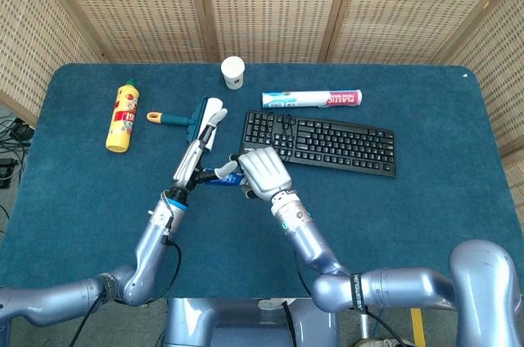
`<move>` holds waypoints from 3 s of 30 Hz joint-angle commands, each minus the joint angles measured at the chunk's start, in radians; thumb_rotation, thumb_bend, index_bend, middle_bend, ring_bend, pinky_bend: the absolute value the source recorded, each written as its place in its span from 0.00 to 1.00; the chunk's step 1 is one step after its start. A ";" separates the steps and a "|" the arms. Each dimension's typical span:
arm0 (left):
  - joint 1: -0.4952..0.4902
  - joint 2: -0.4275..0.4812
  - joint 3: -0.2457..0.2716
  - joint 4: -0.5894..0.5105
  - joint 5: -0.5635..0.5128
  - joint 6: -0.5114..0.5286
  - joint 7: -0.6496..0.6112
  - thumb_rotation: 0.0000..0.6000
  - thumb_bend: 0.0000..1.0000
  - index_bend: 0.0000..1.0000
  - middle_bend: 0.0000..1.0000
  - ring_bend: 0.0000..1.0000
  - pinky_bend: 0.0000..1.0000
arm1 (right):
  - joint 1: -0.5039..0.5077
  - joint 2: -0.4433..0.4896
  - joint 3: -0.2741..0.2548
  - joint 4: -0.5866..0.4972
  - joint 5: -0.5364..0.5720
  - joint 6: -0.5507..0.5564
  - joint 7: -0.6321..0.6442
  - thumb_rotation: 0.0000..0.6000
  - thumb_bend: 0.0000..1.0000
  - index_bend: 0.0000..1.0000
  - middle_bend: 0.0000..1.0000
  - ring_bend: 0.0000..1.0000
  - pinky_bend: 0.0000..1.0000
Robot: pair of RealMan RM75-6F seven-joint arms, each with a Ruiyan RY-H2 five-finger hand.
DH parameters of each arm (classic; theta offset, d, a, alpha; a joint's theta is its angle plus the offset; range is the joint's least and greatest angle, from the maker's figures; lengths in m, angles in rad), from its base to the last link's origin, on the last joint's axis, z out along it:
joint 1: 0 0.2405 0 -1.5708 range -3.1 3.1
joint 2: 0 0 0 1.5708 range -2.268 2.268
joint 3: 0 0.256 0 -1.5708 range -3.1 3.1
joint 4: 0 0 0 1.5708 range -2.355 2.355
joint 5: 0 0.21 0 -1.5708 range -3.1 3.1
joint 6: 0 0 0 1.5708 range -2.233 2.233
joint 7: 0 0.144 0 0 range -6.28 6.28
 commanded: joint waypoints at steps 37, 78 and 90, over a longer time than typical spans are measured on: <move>0.026 -0.032 0.014 0.070 -0.002 -0.015 -0.126 0.39 0.00 0.00 0.00 0.00 0.00 | 0.007 0.064 0.012 -0.055 0.024 0.024 0.043 1.00 0.75 0.71 0.70 0.59 0.65; 0.035 -0.044 -0.007 0.062 0.023 -0.069 -0.387 0.39 0.00 0.00 0.00 0.00 0.00 | 0.019 0.086 0.012 -0.085 -0.016 0.002 0.142 1.00 0.74 0.71 0.70 0.60 0.65; 0.022 -0.075 -0.015 0.061 0.010 -0.063 -0.364 0.39 0.00 0.00 0.00 0.00 0.00 | 0.029 0.075 0.011 -0.076 -0.012 0.005 0.149 1.00 0.74 0.71 0.70 0.60 0.65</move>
